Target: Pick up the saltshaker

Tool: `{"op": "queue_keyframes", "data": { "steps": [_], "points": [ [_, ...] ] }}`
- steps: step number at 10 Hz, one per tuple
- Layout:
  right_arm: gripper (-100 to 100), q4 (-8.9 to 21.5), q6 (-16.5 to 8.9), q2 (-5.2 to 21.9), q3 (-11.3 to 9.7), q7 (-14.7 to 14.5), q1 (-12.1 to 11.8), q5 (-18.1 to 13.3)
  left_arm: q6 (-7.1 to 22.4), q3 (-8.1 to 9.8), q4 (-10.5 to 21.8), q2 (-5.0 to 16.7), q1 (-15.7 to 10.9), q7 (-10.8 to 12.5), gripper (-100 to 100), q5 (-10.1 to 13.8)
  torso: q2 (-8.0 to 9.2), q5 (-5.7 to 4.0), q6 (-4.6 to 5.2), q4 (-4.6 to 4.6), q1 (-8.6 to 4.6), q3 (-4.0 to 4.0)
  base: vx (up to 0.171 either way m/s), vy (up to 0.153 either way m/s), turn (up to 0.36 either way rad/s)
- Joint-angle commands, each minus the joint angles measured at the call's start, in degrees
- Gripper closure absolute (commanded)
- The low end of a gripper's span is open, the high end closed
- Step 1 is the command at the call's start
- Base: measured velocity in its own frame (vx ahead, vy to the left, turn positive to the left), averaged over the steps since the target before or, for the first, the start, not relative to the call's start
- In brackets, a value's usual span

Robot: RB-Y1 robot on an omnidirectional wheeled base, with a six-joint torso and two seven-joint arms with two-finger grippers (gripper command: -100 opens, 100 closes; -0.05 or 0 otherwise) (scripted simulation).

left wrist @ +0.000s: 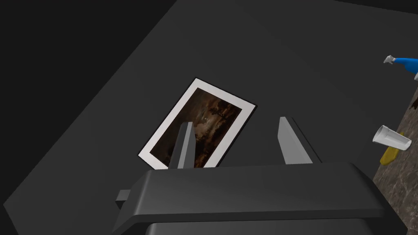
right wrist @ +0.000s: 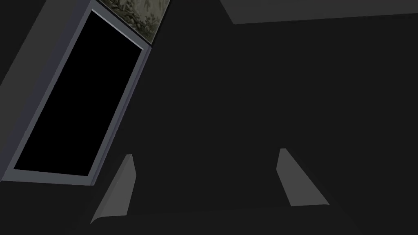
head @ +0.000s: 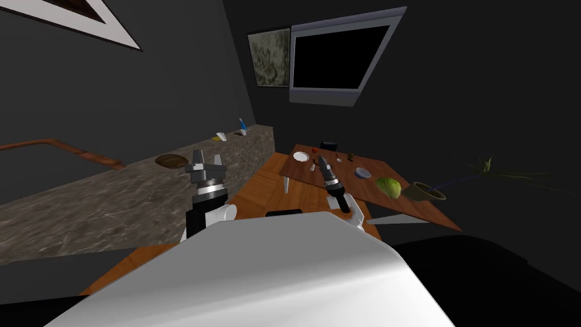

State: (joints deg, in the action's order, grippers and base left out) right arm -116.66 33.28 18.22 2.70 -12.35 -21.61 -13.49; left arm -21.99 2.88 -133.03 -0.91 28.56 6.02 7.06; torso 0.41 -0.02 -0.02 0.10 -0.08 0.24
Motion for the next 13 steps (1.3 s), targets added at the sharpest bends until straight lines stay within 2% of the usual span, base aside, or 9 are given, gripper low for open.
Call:
{"op": "queue_keyframes", "data": {
  "steps": [1,2,3,4,5,8,11,12,13],
  "points": [
    [-100,1.8,0.5,1.1,0.5,-0.8,0.5,-2.0,0.0,0.0,0.0,0.0,0.0,0.0,0,0.0,0.0,0.0,0.0,0.0,0.0,0.0,-0.093,-0.009,0.111],
    [-100,4.2,1.2,3.1,1.2,-2.4,1.3,-4.3,0.0,0.01,0.0,0.0,0.0,0.0,0,0.0,-0.07,-0.01,0.05,-0.01,-0.07,-0.03,-0.106,-0.015,0.269],
    [-100,4.7,1.2,3.1,1.2,-2.4,1.3,-5.3,0.0,0.0,0.0,0.0,0.0,0.0,0,0.0,-0.05,-0.02,0.0,-0.01,-0.11,-0.03,-0.094,-0.016,0.117],
    [-100,7.4,1.9,5.1,1.9,-4.1,2.2,-7.2,0.0,0.01,0.0,0.0,0.0,0.0,0,0.0,-0.08,-0.03,0.06,-0.01,-0.12,-0.04,-0.131,-0.004,0.23],
    [-100,7.8,1.9,5.1,1.9,-4.1,2.2,-8.7,0.0,0.0,0.0,0.0,0.0,0.0,0,0.0,0.02,-0.02,0.01,0.0,-0.09,0.01,-0.115,0.002,0.161],
    [-100,12.9,3.3,9.1,3.1,-7.5,3.7,-14.1,0.0,0.01,0.0,0.0,0.0,0.0,0,0.0,-0.05,-0.02,0.07,0.0,-0.09,-0.02,-0.108,-0.002,0.242],
    [-100,17.8,3.9,11.1,3.7,-9.3,4.5,-19.3,0.0,0.0,0.0,0.0,0.0,0.0,0,0.0,-0.1,-0.01,0.01,-0.02,-0.07,-0.05,-0.088,0.005,0.216],
    [-100,17.8,3.9,11.1,3.7,-9.3,4.5,-19.5,0.0,0.02,0.0,0.0,0.0,0.0,0,0.0,-0.13,-0.02,0.09,-0.02,-0.11,-0.06,-0.032,-0.001,-0.048],
    [-100,20.2,4.5,13.1,4.2,-11.1,5.2,-22.0,0.0,0.02,0.0,0.0,0.0,0.0,0,0.0,-0.27,-0.03,0.09,-0.05,-0.13,-0.14,-0.067,0.002,0.339]
  ]
}}
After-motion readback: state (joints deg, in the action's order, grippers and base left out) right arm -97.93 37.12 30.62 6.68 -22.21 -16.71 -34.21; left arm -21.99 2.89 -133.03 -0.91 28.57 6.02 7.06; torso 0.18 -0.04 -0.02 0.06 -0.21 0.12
